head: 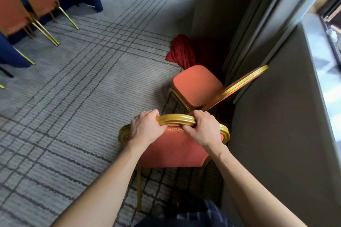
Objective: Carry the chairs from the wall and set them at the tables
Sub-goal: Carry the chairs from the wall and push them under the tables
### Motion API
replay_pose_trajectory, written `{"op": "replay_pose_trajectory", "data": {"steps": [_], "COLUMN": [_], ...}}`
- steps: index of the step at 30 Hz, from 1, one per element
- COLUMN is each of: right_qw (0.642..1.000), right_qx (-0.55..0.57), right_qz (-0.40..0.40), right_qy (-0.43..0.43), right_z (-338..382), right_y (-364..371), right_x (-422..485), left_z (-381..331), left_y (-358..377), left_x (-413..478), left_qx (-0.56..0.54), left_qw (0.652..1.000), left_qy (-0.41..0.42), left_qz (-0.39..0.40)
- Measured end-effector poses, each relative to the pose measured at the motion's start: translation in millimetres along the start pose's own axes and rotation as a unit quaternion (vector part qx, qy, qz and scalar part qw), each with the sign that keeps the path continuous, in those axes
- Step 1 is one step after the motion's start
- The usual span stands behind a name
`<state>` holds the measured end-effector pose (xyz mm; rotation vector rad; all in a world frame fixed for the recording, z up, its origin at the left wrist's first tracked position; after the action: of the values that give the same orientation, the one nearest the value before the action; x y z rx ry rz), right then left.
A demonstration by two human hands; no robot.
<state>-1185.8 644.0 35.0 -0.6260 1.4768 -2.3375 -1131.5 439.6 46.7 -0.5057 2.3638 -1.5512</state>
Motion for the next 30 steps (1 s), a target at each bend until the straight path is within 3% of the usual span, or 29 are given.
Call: {"op": "replay_pose_trajectory", "data": {"steps": [8,15,21,30], "right_qw": [0.998,0.994,0.991,0.984], "right_qx": [-0.036,-0.077,-0.07,-0.086], "right_qz": [0.03,0.074,0.117,0.115], "right_qy": [0.034,0.036,-0.016,-0.106], "right_z": [-28.1,-45.2,-35.1,7.8], "right_y": [6.8,7.0,12.0,31.2], "right_x": [105.2,199.4,241.0,358.8], "left_z": [-18.3,-42.1,-25.6,11.5], "left_y": [1.8,-3.6,-19.9,-56.3], "left_x": [97.0,187.9,207.4,280.1], "left_qx": [0.027,0.088,0.079,0.09], "left_qw": [0.999,0.992,0.989,0.976], "left_qy": [-0.026,-0.091,-0.124,-0.199], "left_qz": [-0.039,0.02,0.027,-0.016]}}
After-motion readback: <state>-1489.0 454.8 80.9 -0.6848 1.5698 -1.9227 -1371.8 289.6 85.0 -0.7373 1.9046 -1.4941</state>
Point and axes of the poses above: each hand's wrist, its own x-axis towards the middle knuckle, its own y-axis out of the palm, z = x × y, the point moved 2 cm from there along x, towards the middle knuckle, and after that the axes turned 7 degrees about -y, right-handed, at the moved point
